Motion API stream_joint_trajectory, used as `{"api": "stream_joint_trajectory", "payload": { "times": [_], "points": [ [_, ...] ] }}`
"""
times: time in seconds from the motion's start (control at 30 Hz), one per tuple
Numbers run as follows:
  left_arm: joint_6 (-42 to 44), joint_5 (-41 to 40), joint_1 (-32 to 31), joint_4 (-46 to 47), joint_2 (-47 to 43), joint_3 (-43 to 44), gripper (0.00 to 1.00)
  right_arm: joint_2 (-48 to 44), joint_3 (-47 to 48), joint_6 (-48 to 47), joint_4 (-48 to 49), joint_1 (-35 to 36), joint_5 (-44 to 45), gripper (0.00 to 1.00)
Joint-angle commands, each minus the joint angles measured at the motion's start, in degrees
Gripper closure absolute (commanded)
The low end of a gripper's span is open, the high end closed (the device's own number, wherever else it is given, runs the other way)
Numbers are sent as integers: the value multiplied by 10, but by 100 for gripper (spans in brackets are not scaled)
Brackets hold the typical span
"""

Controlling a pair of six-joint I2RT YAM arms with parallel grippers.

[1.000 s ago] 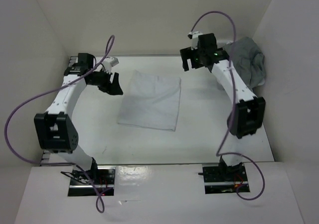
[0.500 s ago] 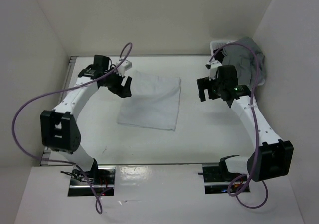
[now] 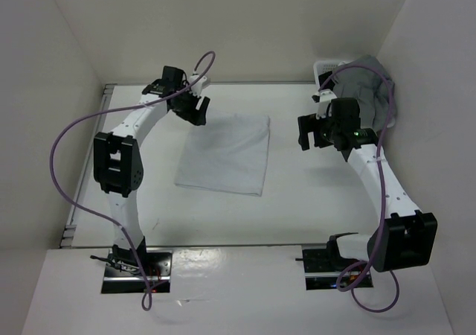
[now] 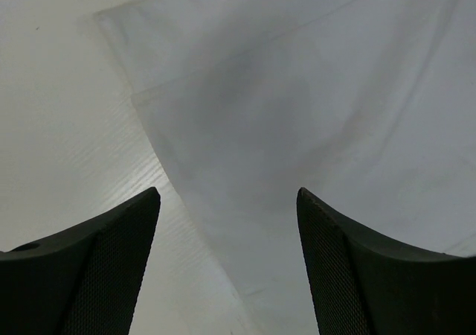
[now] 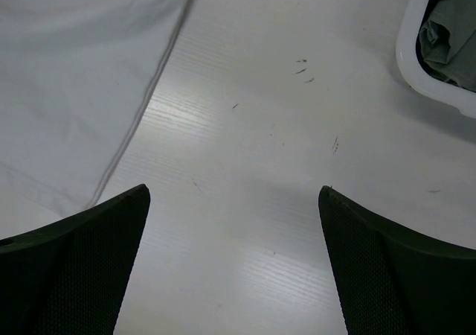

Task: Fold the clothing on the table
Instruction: Flatten the skirt out

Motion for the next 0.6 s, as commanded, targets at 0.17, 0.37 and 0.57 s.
{"api": "stream_joint_trajectory", "payload": {
  "times": [0.17, 0.37, 0.57],
  "points": [
    [-19, -8, 6, -6, 126, 106, 20, -11, -2, -8, 30, -1, -24, 2],
    [-30, 13, 25, -44, 199, 222, 22, -11, -7, -13, 30, -1, -36, 2],
    [-30, 6, 25, -71, 248, 289, 22, -6, -7, -19, 30, -1, -52, 2]
  ]
}}
